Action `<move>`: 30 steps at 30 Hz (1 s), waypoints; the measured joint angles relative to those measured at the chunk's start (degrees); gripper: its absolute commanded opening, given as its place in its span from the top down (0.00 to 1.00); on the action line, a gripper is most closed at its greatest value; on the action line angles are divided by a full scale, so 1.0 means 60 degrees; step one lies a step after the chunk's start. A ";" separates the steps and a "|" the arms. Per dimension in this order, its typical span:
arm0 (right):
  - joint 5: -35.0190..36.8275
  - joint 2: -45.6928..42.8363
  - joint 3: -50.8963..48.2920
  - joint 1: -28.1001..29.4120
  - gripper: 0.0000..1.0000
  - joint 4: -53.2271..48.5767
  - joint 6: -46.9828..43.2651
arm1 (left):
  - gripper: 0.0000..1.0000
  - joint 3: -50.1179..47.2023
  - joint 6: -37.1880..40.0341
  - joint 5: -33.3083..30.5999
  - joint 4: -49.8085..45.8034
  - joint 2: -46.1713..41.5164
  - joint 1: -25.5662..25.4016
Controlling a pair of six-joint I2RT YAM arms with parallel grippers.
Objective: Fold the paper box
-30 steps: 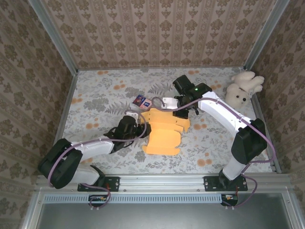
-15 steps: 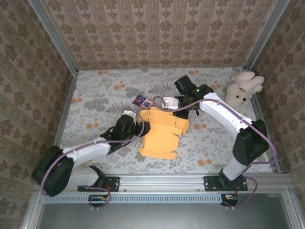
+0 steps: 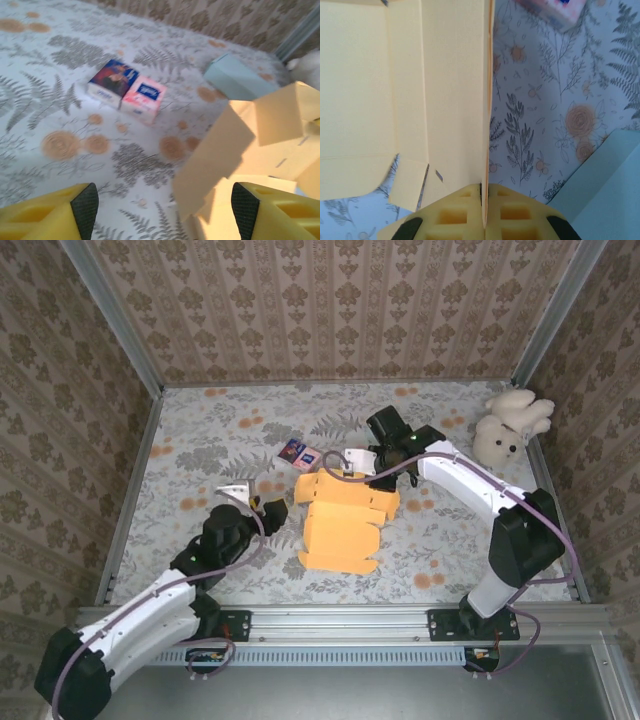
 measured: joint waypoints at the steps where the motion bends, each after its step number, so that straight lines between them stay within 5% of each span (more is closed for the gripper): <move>1: 0.0127 -0.0004 -0.0229 0.0000 1.00 0.0240 -0.0138 | 0.25 -0.0015 0.0000 0.0018 -0.0007 0.0160 0.0102; 12: 0.1100 -0.0004 -0.0911 -0.0102 1.00 0.1774 -0.1056 | 0.27 -0.0015 -0.0102 0.1005 0.1264 0.2466 0.0237; 19: 0.1501 0.0364 -0.0197 -0.0324 1.00 0.1796 -0.0991 | 0.25 0.0331 0.0062 0.0477 0.1406 0.3031 -0.1311; 30: 0.1515 0.0415 -0.0200 -0.0339 1.00 0.1796 -0.0801 | 0.30 0.0943 0.0095 -0.0011 0.1512 0.5311 -0.2182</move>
